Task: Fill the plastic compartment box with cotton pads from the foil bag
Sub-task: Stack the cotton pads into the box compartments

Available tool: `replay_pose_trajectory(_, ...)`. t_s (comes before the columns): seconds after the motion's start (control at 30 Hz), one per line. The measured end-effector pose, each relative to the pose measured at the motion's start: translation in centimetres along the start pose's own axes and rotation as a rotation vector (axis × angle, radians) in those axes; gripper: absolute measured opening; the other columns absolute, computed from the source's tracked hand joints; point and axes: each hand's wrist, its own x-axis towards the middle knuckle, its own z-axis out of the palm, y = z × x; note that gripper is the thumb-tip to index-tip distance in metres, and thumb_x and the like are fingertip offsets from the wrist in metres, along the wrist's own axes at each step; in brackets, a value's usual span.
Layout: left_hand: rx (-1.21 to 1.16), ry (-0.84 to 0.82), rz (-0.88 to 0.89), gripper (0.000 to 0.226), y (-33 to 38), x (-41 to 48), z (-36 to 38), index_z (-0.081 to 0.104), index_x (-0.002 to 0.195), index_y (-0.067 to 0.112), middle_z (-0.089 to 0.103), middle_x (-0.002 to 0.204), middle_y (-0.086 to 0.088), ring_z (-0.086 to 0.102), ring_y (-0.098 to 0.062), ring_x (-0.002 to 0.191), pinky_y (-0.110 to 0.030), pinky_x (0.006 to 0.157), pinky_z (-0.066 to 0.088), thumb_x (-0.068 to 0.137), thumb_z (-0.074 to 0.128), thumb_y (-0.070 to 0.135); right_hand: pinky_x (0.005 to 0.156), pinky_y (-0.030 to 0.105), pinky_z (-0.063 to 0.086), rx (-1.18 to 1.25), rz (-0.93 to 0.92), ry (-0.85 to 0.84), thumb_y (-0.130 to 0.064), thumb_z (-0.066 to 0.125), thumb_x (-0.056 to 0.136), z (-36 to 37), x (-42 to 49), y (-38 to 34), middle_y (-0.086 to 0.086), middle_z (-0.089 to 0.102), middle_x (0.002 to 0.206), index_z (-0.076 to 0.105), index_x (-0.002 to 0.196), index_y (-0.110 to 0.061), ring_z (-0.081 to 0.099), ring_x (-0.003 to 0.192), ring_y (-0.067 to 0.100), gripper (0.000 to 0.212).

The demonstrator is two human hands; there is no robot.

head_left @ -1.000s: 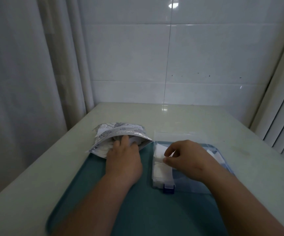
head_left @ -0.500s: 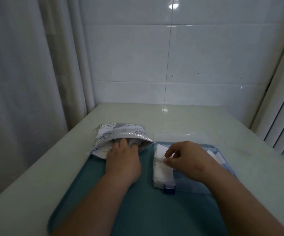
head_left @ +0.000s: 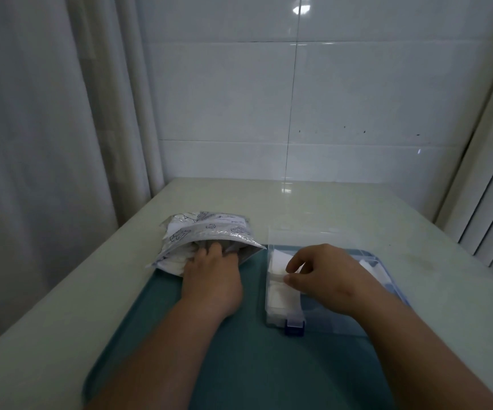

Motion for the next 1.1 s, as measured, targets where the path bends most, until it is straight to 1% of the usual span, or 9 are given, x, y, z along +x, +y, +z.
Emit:
replay_pose_trajectory(0.07, 0.02, -0.015, -0.004, 0.054, 0.0, 0.1, 0.0, 0.04, 0.14, 0.026, 0.039, 0.137, -0.005, 0.035, -0.03, 0.127, -0.041, 0.102, 0.035, 0.087, 0.049, 0.024, 0.084, 0.032, 0.056, 0.005, 0.001, 0.001, -0.041, 0.065, 0.087, 0.0, 0.0, 0.0, -0.008, 0.065, 0.094, 0.067, 0.101, -0.03, 0.062, 0.08, 0.008, 0.018)
replay_pose_trajectory(0.2, 0.082, 0.035, 0.009, 0.051, -0.1, 0.2, -0.3, 0.042, 0.138, 0.026, 0.039, 0.138, -0.002, 0.035, -0.028, 0.125, -0.041, 0.097, 0.034, 0.088, 0.047, 0.024, 0.084, 0.031, 0.055, -0.003, 0.003, 0.001, -0.041, 0.065, 0.087, 0.1, 0.0, 0.0, -0.009, 0.065, 0.094, 0.067, 0.102, -0.031, 0.062, 0.08, 0.008, 0.018)
replay_pose_trajectory(0.37, 0.101, 0.02, 0.081, 0.052, -0.2, 0.3, 0.1, 0.04, 0.141, 0.026, 0.039, 0.141, 0.0, 0.034, -0.027, 0.128, -0.041, 0.101, 0.032, 0.09, 0.043, 0.022, 0.082, 0.031, 0.056, -0.008, 0.007, -0.001, -0.043, 0.065, 0.086, 0.1, 0.0, -0.1, -0.011, 0.063, 0.094, 0.067, 0.1, -0.032, 0.062, 0.078, 0.007, 0.017)
replay_pose_trajectory(0.6, 0.093, -0.072, -0.013, 0.051, -0.2, 0.1, -0.3, 0.04, 0.14, 0.028, 0.042, 0.139, -0.009, 0.034, -0.031, 0.13, -0.042, 0.104, 0.032, 0.089, 0.041, 0.023, 0.084, 0.032, 0.056, -0.01, 0.01, -0.003, -0.042, 0.065, 0.086, 0.1, 0.1, 0.0, -0.011, 0.064, 0.094, 0.068, 0.1, -0.032, 0.062, 0.08, 0.008, 0.018)
replay_pose_trajectory(0.7, 0.083, -0.118, -0.041, 0.05, -0.2, 0.2, -0.4, 0.043, 0.139, 0.028, 0.042, 0.141, -0.009, 0.032, -0.031, 0.134, -0.041, 0.108, 0.031, 0.089, 0.041, 0.022, 0.083, 0.032, 0.056, -0.009, 0.011, -0.004, -0.042, 0.065, 0.086, 0.1, 0.0, 0.0, -0.01, 0.065, 0.093, 0.068, 0.099, -0.031, 0.063, 0.079, 0.009, 0.017)
replay_pose_trajectory(0.8, 0.071, -0.105, -0.046, 0.05, -0.4, 0.3, -0.3, 0.044, 0.138, 0.024, 0.044, 0.141, -0.006, 0.034, -0.029, 0.134, -0.04, 0.107, 0.033, 0.089, 0.041, 0.02, 0.083, 0.031, 0.055, -0.01, 0.002, 0.0, -0.042, 0.065, 0.086, 0.1, 0.0, 0.1, -0.01, 0.065, 0.094, 0.068, 0.1, -0.031, 0.062, 0.081, 0.008, 0.018)
replay_pose_trajectory(0.9, 0.045, -0.062, -0.055, 0.047, -0.3, 0.2, -0.6, 0.048, 0.135, 0.02, 0.048, 0.138, -0.006, 0.039, -0.028, 0.131, -0.039, 0.102, 0.036, 0.088, 0.043, 0.018, 0.085, 0.032, 0.055, -0.009, 0.001, -0.004, -0.042, 0.064, 0.087, 0.1, 0.1, 0.0, -0.009, 0.066, 0.097, 0.068, 0.101, -0.032, 0.062, 0.084, 0.009, 0.018)
replay_pose_trajectory(0.97, 0.028, 0.033, -0.065, 0.042, -0.1, 0.2, -1.2, 0.054, 0.128, 0.02, 0.053, 0.131, -0.005, 0.044, -0.027, 0.124, -0.038, 0.095, 0.039, 0.087, 0.046, 0.02, 0.086, 0.033, 0.055, -0.005, -0.001, -0.005, -0.042, 0.065, 0.087, 0.1, 0.1, 0.0, -0.008, 0.066, 0.098, 0.068, 0.102, -0.031, 0.062, 0.086, 0.009, 0.018)
replay_pose_trajectory(1.1, -0.002, 0.264, -0.084, 0.027, 0.2, 0.0, -2.4, 0.069, 0.101, 0.022, 0.068, 0.1, 0.001, 0.059, -0.022, 0.093, -0.034, 0.076, 0.044, 0.087, 0.047, 0.028, 0.086, 0.033, 0.055, 0.011, 0.002, -0.007, -0.042, 0.065, 0.087, 0.2, 0.1, 0.1, -0.008, 0.066, 0.099, 0.067, 0.101, -0.031, 0.062, 0.086, 0.009, 0.018)
